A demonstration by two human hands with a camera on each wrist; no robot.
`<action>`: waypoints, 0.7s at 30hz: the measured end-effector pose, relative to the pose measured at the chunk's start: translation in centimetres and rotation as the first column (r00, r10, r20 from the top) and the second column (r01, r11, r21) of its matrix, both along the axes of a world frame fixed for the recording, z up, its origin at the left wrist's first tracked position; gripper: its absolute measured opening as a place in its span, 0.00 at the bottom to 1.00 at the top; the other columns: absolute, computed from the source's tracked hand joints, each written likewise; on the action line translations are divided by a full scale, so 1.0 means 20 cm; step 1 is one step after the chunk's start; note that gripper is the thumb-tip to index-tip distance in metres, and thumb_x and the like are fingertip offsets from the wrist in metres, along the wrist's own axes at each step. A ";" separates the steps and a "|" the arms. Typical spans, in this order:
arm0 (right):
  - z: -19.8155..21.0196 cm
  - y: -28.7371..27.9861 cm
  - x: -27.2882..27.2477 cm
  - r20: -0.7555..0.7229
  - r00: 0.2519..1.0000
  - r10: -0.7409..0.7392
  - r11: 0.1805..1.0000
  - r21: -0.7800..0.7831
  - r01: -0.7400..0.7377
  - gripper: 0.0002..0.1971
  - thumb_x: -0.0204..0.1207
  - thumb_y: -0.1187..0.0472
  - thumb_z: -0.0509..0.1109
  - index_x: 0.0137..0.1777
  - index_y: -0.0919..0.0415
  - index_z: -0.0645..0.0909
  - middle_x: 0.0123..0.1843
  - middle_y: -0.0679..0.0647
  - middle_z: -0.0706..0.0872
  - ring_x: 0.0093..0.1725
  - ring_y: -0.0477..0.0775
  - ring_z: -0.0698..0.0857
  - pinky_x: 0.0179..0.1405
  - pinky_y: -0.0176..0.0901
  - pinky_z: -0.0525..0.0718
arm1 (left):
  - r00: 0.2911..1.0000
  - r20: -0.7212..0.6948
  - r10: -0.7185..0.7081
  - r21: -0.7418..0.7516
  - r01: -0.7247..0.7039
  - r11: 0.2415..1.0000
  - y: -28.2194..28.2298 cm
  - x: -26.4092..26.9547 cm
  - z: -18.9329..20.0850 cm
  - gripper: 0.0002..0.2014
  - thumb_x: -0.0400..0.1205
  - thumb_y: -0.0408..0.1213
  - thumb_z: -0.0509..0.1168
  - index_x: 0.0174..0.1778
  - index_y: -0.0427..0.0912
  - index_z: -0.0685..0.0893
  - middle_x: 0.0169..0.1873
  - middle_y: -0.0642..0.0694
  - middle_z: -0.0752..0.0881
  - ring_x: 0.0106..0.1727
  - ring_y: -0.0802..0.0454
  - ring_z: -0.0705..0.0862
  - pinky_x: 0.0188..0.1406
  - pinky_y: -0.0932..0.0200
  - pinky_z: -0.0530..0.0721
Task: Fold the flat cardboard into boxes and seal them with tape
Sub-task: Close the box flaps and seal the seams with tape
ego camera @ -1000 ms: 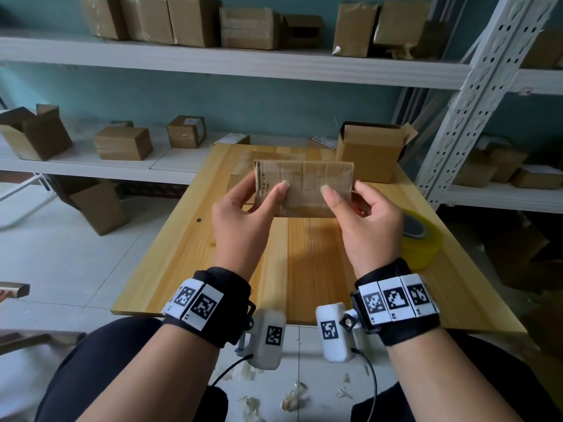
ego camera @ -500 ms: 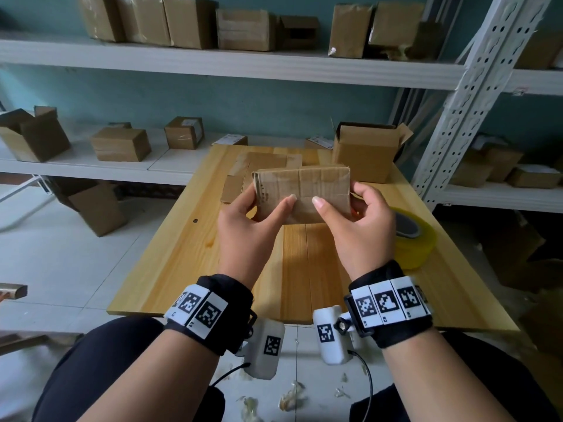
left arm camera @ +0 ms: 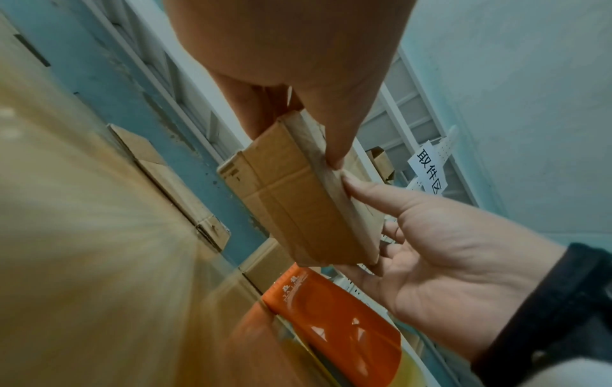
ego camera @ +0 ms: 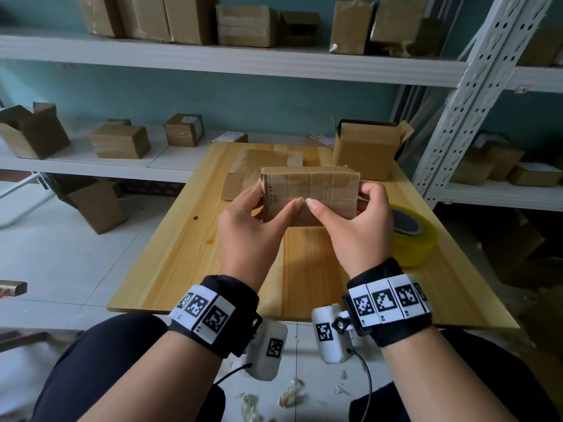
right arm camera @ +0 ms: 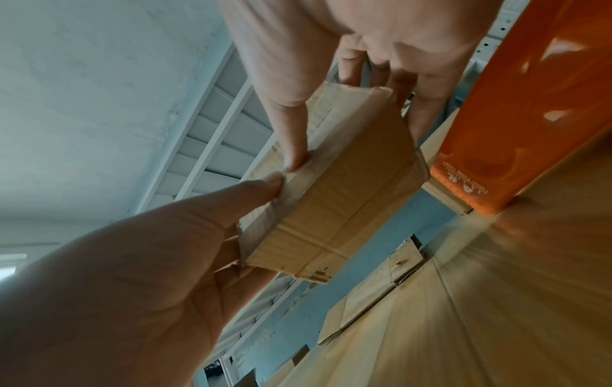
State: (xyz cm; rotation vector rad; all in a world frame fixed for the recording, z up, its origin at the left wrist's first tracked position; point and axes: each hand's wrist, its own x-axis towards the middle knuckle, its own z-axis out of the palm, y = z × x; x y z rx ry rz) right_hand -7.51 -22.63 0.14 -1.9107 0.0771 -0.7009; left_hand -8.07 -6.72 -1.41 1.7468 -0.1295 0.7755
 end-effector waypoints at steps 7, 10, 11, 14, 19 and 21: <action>0.03 -0.02 -0.01 0.084 0.996 0.023 0.999 -0.028 -0.021 0.26 0.72 0.47 0.85 0.62 0.53 0.77 0.55 0.44 0.86 0.49 0.35 0.82 0.40 0.17 0.77 | 1.000 0.013 0.004 0.000 -0.004 1.000 0.00 0.00 0.00 0.10 0.85 0.47 0.78 0.58 0.48 0.95 0.45 0.60 0.94 0.48 0.62 0.92 0.47 0.66 0.87; 0.05 -0.03 0.00 0.105 0.994 0.042 0.999 -0.027 -0.039 0.19 0.78 0.52 0.81 0.64 0.55 0.81 0.54 0.43 0.87 0.53 0.43 0.87 0.46 0.24 0.81 | 1.000 -0.016 -0.010 -0.084 0.008 0.996 0.01 0.01 0.00 0.07 0.89 0.42 0.73 0.57 0.45 0.95 0.43 0.62 0.94 0.47 0.66 0.91 0.45 0.73 0.83; 0.05 -0.03 0.00 0.102 0.993 0.051 0.999 -0.019 -0.050 0.18 0.80 0.52 0.80 0.65 0.55 0.82 0.55 0.43 0.88 0.55 0.45 0.87 0.50 0.30 0.84 | 1.000 -0.023 -0.016 -0.108 0.014 0.994 0.02 0.02 0.00 0.07 0.90 0.41 0.72 0.55 0.46 0.95 0.41 0.64 0.93 0.46 0.67 0.90 0.44 0.73 0.83; 0.05 -0.02 -0.01 0.079 0.994 0.070 0.997 0.033 -0.073 0.21 0.78 0.51 0.81 0.68 0.53 0.80 0.57 0.41 0.88 0.56 0.37 0.87 0.54 0.37 0.89 | 1.000 -0.017 -0.017 -0.105 0.015 0.994 0.01 0.02 0.00 0.10 0.92 0.42 0.68 0.52 0.45 0.94 0.40 0.58 0.93 0.44 0.59 0.90 0.40 0.59 0.87; 0.04 0.00 -0.03 0.015 0.993 0.118 0.982 0.144 -0.119 0.38 0.65 0.50 0.91 0.65 0.49 0.67 0.56 0.35 0.81 0.49 0.21 0.82 0.41 0.16 0.80 | 0.995 0.017 -0.103 -0.089 0.104 0.991 -0.02 0.00 -0.01 0.16 0.91 0.44 0.70 0.71 0.40 0.90 0.59 0.49 0.94 0.62 0.55 0.92 0.58 0.53 0.93; 0.04 -0.01 -0.03 0.010 0.994 0.112 0.981 0.158 -0.112 0.38 0.64 0.50 0.91 0.64 0.49 0.67 0.55 0.36 0.83 0.50 0.27 0.83 0.41 0.19 0.82 | 0.995 0.018 -0.097 -0.071 0.099 0.993 -0.01 0.01 -0.03 0.19 0.91 0.46 0.71 0.73 0.39 0.89 0.62 0.48 0.94 0.64 0.53 0.92 0.61 0.46 0.92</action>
